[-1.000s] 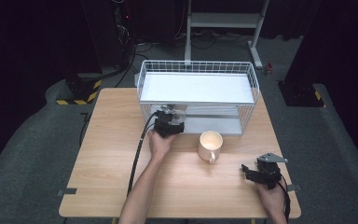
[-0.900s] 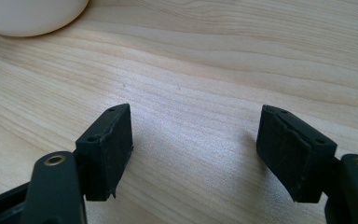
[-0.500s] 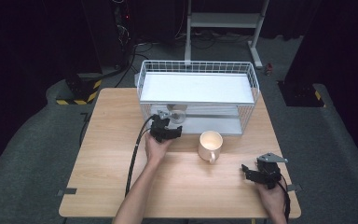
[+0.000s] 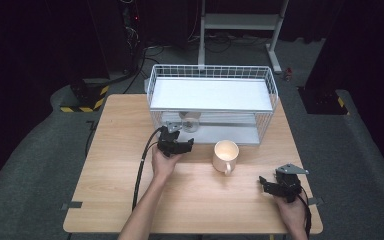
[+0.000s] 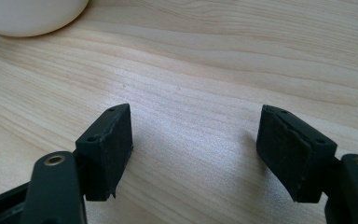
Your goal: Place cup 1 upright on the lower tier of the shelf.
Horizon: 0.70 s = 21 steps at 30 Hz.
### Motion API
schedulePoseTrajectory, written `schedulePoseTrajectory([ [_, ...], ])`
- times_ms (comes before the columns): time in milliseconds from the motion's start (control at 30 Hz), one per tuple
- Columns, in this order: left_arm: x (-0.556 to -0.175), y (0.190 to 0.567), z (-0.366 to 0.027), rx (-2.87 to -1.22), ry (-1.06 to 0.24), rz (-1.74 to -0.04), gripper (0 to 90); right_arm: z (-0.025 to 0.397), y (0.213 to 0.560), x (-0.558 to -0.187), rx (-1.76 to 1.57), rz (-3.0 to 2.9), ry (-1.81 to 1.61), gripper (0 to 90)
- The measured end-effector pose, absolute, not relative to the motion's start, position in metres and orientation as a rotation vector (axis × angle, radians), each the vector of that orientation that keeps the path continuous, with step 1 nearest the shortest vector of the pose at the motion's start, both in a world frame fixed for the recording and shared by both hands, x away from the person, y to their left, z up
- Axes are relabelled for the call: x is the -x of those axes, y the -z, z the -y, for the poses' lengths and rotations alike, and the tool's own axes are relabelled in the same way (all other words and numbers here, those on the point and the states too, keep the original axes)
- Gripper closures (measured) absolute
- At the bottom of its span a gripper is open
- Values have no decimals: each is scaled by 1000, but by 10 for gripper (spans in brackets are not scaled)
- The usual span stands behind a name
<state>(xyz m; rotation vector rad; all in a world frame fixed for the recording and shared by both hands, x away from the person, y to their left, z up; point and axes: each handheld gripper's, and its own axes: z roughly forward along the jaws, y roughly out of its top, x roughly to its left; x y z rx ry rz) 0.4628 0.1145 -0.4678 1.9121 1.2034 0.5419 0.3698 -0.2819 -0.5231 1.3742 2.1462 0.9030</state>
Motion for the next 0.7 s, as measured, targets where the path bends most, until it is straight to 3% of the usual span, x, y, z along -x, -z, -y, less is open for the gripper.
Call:
schedulePoseTrajectory([
  [700, -443, 463, -125, -1892, -481, -1186, 236, 282, 523, -370, -1374, -2146, -903, 270],
])
